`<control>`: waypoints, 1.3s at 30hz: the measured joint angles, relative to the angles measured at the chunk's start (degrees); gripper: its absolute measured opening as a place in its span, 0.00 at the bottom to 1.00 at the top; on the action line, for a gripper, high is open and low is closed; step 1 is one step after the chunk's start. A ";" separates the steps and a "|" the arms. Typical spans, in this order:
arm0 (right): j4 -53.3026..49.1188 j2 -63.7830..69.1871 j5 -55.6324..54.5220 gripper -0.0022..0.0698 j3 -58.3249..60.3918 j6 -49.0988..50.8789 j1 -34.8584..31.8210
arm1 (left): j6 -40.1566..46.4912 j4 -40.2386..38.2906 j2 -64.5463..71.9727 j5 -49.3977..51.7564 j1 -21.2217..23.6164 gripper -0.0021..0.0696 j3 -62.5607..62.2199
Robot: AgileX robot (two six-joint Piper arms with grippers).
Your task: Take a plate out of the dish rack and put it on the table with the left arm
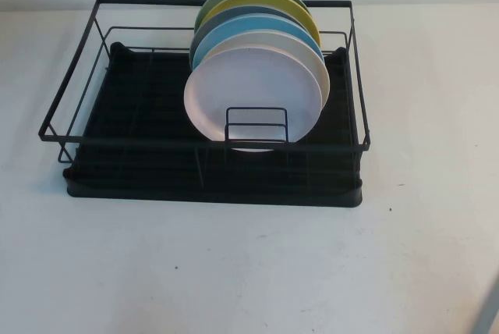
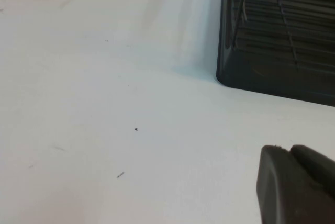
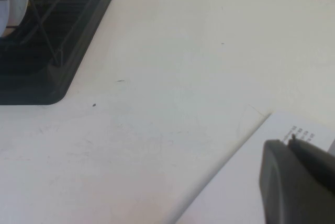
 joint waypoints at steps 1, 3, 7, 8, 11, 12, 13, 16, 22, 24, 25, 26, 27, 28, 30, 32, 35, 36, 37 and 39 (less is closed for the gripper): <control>0.00 0.00 0.00 0.00 0.00 0.00 0.00 | 0.00 0.00 0.00 0.00 0.00 0.02 0.00; 0.00 0.00 0.00 0.00 0.00 0.00 0.00 | 0.00 0.00 0.00 0.00 0.00 0.02 0.00; 0.00 0.00 0.00 0.00 0.00 0.00 0.00 | 0.00 0.00 0.00 0.00 0.00 0.02 0.00; 0.00 0.00 0.00 0.00 0.00 0.00 0.00 | 0.00 0.00 0.00 0.00 0.00 0.02 0.00; 0.00 0.00 0.00 0.00 0.00 0.00 0.00 | 0.00 0.00 0.00 0.00 0.00 0.02 0.00; 0.00 0.00 0.00 0.00 0.00 0.00 0.00 | 0.00 0.00 0.00 0.00 0.00 0.02 0.00; 0.00 0.00 0.00 0.00 0.00 0.00 0.00 | 0.00 0.00 0.00 0.00 0.00 0.02 0.00; 0.00 0.00 0.00 0.00 0.00 0.00 0.00 | 0.00 0.00 0.00 0.00 0.00 0.02 0.00; 0.00 0.00 0.00 0.00 0.00 0.00 0.00 | 0.00 0.00 0.00 0.00 0.00 0.02 0.00; 0.00 0.00 0.00 0.00 0.00 0.00 0.00 | 0.00 0.00 0.00 0.00 0.00 0.02 0.00; 0.00 0.00 0.00 0.00 0.00 0.00 0.00 | 0.00 0.00 0.00 0.00 0.00 0.02 0.00; 0.00 0.00 0.00 0.00 0.00 0.00 0.00 | 0.00 0.00 0.00 0.00 0.00 0.02 0.00; 0.00 0.00 0.00 0.00 0.00 0.00 0.00 | 0.00 0.00 0.00 0.00 0.00 0.02 0.00; 0.00 0.00 0.00 0.00 0.00 0.00 0.00 | 0.00 0.00 0.00 0.00 0.00 0.02 0.00; 0.00 0.00 0.00 0.00 0.00 0.00 0.00 | 0.00 0.45 0.00 0.00 0.00 0.02 0.00; 0.00 0.00 0.00 0.00 0.00 0.00 0.00 | 0.00 0.73 0.00 -0.15 0.00 0.02 0.00; 0.00 0.00 0.00 0.00 0.00 0.00 0.00 | -2.65 -4.39 0.00 -2.52 0.00 0.02 0.00; 0.00 0.00 0.00 0.00 0.00 0.00 0.00 | -4.35 -7.11 0.00 -3.95 0.00 0.02 0.00; 0.00 0.00 0.00 0.00 0.00 0.00 0.00 | -6.89 -11.07 0.00 -6.21 0.00 0.02 0.00; 0.00 0.00 0.00 0.00 0.00 0.00 0.00 | -11.87 -18.69 0.00 -10.57 0.00 0.02 0.00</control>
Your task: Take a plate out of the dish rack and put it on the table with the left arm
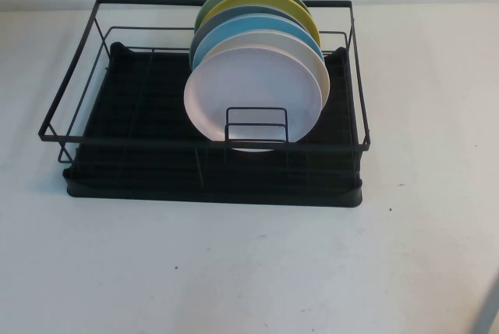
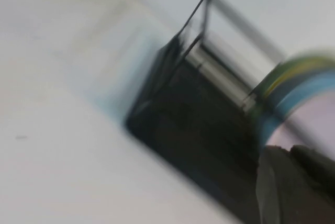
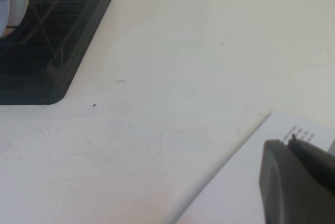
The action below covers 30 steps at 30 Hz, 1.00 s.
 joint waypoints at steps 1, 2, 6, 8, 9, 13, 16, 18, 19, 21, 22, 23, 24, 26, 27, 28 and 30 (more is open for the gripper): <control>0.00 0.00 0.00 0.00 0.00 0.00 0.00 | -1.41 -1.91 0.00 -2.21 0.00 0.02 0.00; 0.00 0.00 0.00 0.00 0.00 0.00 0.00 | -1.97 -3.31 0.00 -3.98 0.00 0.02 0.00; 0.00 0.00 0.00 0.00 0.00 0.00 0.00 | -1.82 -4.10 0.00 -7.01 0.00 0.02 0.00; 0.00 0.00 0.00 0.00 0.00 0.00 0.00 | -1.74 -4.23 0.00 -7.50 0.00 0.02 0.00; 0.00 0.00 0.00 0.00 0.00 0.00 0.00 | -1.74 -4.54 0.00 -7.64 0.00 0.02 0.00; 0.00 0.00 0.00 0.00 0.00 0.00 0.00 | -2.08 -5.96 0.00 -6.97 -0.14 0.02 -0.27; 0.00 0.00 0.00 0.00 0.00 0.00 0.00 | 0.34 -4.66 1.25 1.52 -2.02 0.02 -5.66; 0.00 0.00 0.00 0.00 0.00 0.00 0.00 | 5.38 -3.05 4.60 6.47 -3.97 0.02 -12.07; 0.00 0.00 0.00 0.00 0.00 0.00 0.00 | 8.32 -2.22 7.16 8.94 -5.05 0.02 -16.14; 0.00 0.00 0.00 0.00 0.00 0.00 0.00 | 14.06 -1.14 13.32 13.27 -7.03 0.02 -25.02; 0.00 0.00 0.00 0.00 0.00 0.00 0.00 | 17.67 -0.75 16.73 15.88 -8.12 0.02 -29.72; 0.00 0.00 0.00 0.00 0.00 0.00 0.00 | 21.45 -0.63 20.31 18.65 -9.14 0.02 -34.48; 0.00 0.00 0.00 0.00 0.00 0.00 0.00 | 24.49 -0.50 23.23 21.50 -9.86 0.02 -38.30; 0.00 0.00 0.00 0.00 0.00 0.00 0.00 | 32.10 -0.38 30.58 27.54 -11.27 0.02 -47.47; 0.00 0.00 0.00 0.00 0.00 0.00 0.00 | 35.16 -0.38 33.52 29.92 -11.60 0.02 -50.90; 0.00 0.00 0.00 0.00 0.00 0.00 0.00 | 39.76 -0.38 37.08 32.81 -11.79 0.02 -55.01; 0.00 0.00 0.00 0.00 0.00 0.00 0.00 | 46.10 -0.55 43.96 37.54 -11.88 0.02 -62.35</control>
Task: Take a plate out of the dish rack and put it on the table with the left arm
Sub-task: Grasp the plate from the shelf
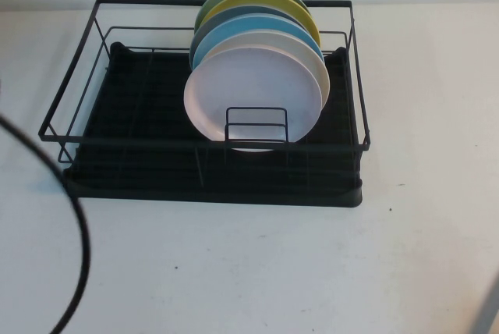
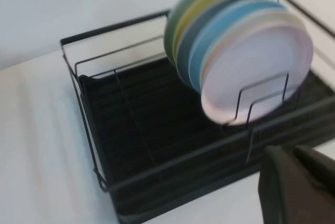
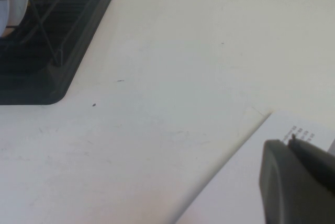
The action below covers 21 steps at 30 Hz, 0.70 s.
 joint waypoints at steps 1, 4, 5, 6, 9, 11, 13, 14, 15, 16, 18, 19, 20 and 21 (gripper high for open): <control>0.00 0.00 0.00 0.00 0.00 0.00 0.00 | 3.36 -0.39 3.27 2.37 0.00 0.02 -3.23; 0.00 0.00 0.00 0.00 0.00 0.00 0.00 | 13.28 -2.61 11.80 7.77 0.00 0.02 -10.95; 0.00 0.00 0.00 0.00 0.00 0.00 0.00 | 17.01 -3.95 14.74 9.31 0.00 0.02 -13.24; 0.00 0.00 0.00 0.00 0.00 0.00 0.00 | 19.89 -5.12 17.03 10.65 0.00 0.02 -14.97; 0.00 0.00 0.00 0.00 0.00 0.00 0.00 | 27.51 -9.49 24.77 12.82 0.00 0.02 -20.35; 0.00 0.00 0.00 0.00 0.00 0.00 0.00 | 30.15 -12.63 29.34 13.17 0.00 0.02 -23.96; 0.00 0.00 0.00 0.00 0.00 0.00 0.00 | 32.20 -14.89 33.11 13.17 0.00 0.02 -26.47; 0.00 0.00 0.00 0.00 0.00 0.00 0.00 | 33.35 -16.11 35.07 13.22 0.00 0.02 -27.65; 0.00 0.00 0.00 0.00 0.00 0.00 0.00 | 34.34 -17.02 36.56 13.32 0.00 0.02 -28.48; 0.00 0.00 0.00 0.00 0.00 0.00 0.00 | 35.77 -18.16 38.33 13.48 0.00 0.02 -29.40; 0.00 0.00 0.00 0.00 0.00 0.00 0.00 | 39.12 -20.15 41.21 13.81 0.00 0.02 -30.69; 0.00 0.00 0.00 0.00 0.00 0.00 0.00 | 40.73 -21.18 42.65 13.97 0.00 0.02 -31.12; 0.00 0.00 0.00 0.00 0.00 0.00 0.00 | 42.10 -21.97 43.96 13.86 -0.29 0.02 -31.57; 0.00 0.00 0.00 0.00 0.00 0.00 0.00 | 42.87 -22.21 45.16 13.58 -0.60 0.02 -31.87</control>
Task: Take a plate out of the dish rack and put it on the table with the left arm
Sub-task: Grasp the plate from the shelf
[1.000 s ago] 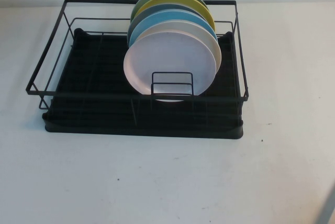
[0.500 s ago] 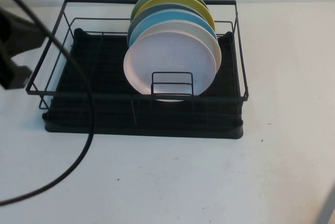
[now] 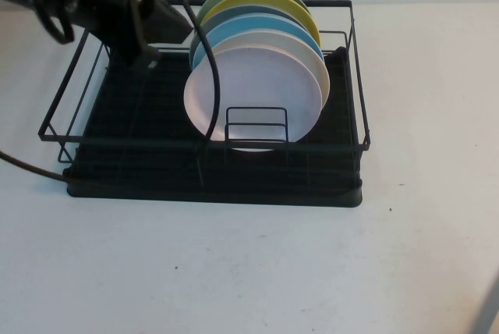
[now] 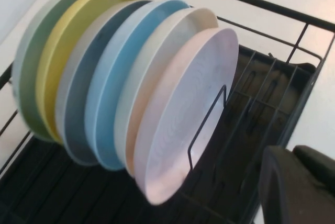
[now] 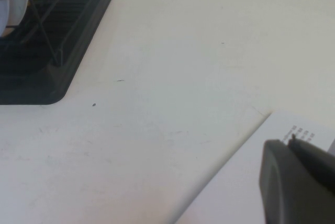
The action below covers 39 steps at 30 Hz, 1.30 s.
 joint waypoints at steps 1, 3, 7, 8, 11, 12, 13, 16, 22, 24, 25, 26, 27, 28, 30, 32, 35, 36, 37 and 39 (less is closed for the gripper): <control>0.00 0.00 0.00 0.00 0.00 0.00 0.00 | 0.67 -0.15 1.11 -0.49 -0.45 0.02 -0.23; 0.00 0.00 0.00 0.00 0.00 0.00 0.00 | 1.73 -0.15 2.86 -1.43 -1.62 0.03 -0.74; 0.00 0.00 0.00 0.00 0.00 0.00 0.00 | 8.66 -0.15 5.30 -3.05 -4.79 0.18 -0.97; 0.00 0.00 0.00 0.00 0.00 0.00 0.00 | 11.39 -0.23 5.92 -3.30 -5.53 0.24 -1.06; 0.00 0.00 0.00 0.00 0.00 0.00 0.00 | 16.64 -0.67 7.58 -5.27 -7.11 0.41 -1.06; 0.00 0.00 0.00 0.00 0.00 0.00 0.00 | 17.27 -0.67 8.08 -6.24 -7.40 0.45 -1.10; 0.00 0.00 0.00 0.00 0.00 0.00 0.00 | 17.83 -0.82 8.70 -7.53 -7.69 0.48 -1.10; 0.00 0.00 0.00 0.00 0.00 0.00 0.00 | 18.44 -0.95 10.47 -11.44 -7.91 0.51 -1.10; 0.00 0.00 0.00 0.00 0.00 0.00 0.00 | 18.65 -0.95 13.26 -16.84 -7.91 0.52 -1.10; 0.00 0.00 0.00 0.00 0.00 0.00 0.00 | 18.75 -0.95 14.00 -18.50 -7.91 0.52 -1.10; 0.00 0.00 0.00 0.00 0.00 0.00 0.00 | 18.79 -0.95 14.47 -19.21 -7.91 0.52 -1.10; 0.00 0.00 0.00 0.00 0.00 0.00 0.00 | 18.79 -1.04 14.94 -19.89 -7.91 0.52 -1.10; 0.00 0.00 0.00 0.00 0.00 0.00 0.00 | 18.79 -1.04 15.22 -20.39 -7.91 0.52 -1.10; 0.00 0.00 0.00 0.00 0.00 0.00 0.00 | 18.79 -1.04 15.67 -20.90 -7.91 0.52 -1.10; 0.00 0.00 0.00 0.00 0.00 0.00 0.00 | 18.79 -1.04 16.40 -21.46 -7.91 0.52 -1.10; 0.00 0.00 0.00 0.00 0.00 0.00 0.00 | 18.79 -1.04 17.09 -22.06 -7.91 0.52 -1.10; 0.00 0.00 0.00 0.00 0.00 0.00 0.00 | 18.79 -1.04 17.88 -23.55 -7.91 0.52 -1.10; 0.00 0.00 0.00 0.00 0.00 0.00 0.00 | 18.79 -1.04 18.01 -23.70 -7.91 0.52 -1.10; 0.00 0.00 0.00 0.00 0.00 0.00 0.00 | 18.79 -1.04 18.24 -23.95 -7.91 0.51 -1.10; 0.00 0.00 0.00 0.00 0.00 0.00 0.00 | 18.79 -1.04 18.48 -24.38 -7.91 0.46 -1.10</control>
